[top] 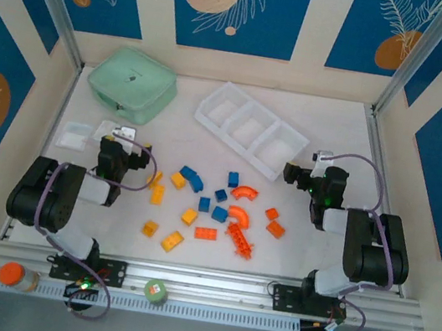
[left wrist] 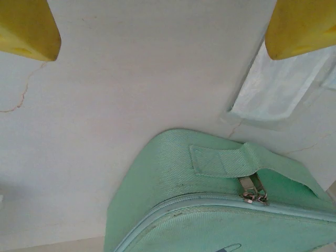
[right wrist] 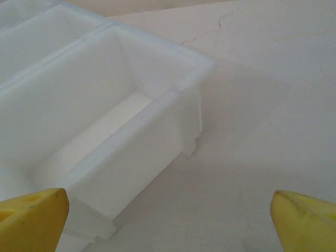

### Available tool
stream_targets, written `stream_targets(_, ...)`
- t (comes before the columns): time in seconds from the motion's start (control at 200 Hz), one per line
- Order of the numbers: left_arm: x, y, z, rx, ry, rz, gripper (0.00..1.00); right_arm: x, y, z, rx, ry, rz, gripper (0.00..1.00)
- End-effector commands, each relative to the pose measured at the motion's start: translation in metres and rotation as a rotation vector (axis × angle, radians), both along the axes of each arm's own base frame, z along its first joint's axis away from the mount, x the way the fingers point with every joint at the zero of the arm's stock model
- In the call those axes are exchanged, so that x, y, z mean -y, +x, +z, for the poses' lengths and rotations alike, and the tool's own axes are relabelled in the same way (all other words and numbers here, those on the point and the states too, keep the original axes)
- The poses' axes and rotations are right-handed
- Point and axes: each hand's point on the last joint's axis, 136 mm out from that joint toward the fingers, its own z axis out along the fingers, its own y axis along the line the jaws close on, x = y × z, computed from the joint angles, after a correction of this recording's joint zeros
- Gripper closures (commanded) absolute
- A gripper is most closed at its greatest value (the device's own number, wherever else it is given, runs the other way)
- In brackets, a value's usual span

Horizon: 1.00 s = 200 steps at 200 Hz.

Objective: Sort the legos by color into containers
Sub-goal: Pick up the lego from the middle-left of the table.

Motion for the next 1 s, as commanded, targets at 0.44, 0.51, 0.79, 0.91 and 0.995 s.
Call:
stream_targets(0.44, -0.0019, 0.0051, 0.0095, 0.027, 0.004, -0.008, 0.01, -0.0019, 0.0049, 0.0109, 0.044, -0.015, 0.012, 0.01)
stream_targets(0.51, -0.0017, 0.005, 0.0093, 0.026, 0.004, -0.009, 0.01, -0.0016, 0.0047, 0.0108, 0.044, -0.015, 0.011, 0.01)
stream_targets(0.79, -0.0016, 0.0054, 0.01, 0.028, 0.003, -0.008, 0.01, -0.0014, 0.0049, 0.0108, 0.043, -0.01, 0.014, 0.01)
stream_targets(0.91, -0.0023, 0.005, 0.0092, 0.026, 0.002, -0.004, 0.01, -0.0016, 0.0047, 0.0106, 0.042, -0.009, 0.015, 0.01)
stream_targets(0.995, -0.0071, 0.0045, 0.0113, 0.033, 0.002, 0.026, 0.01, -0.0011, 0.0042, 0.0113, 0.045, -0.004, 0.016, 0.01)
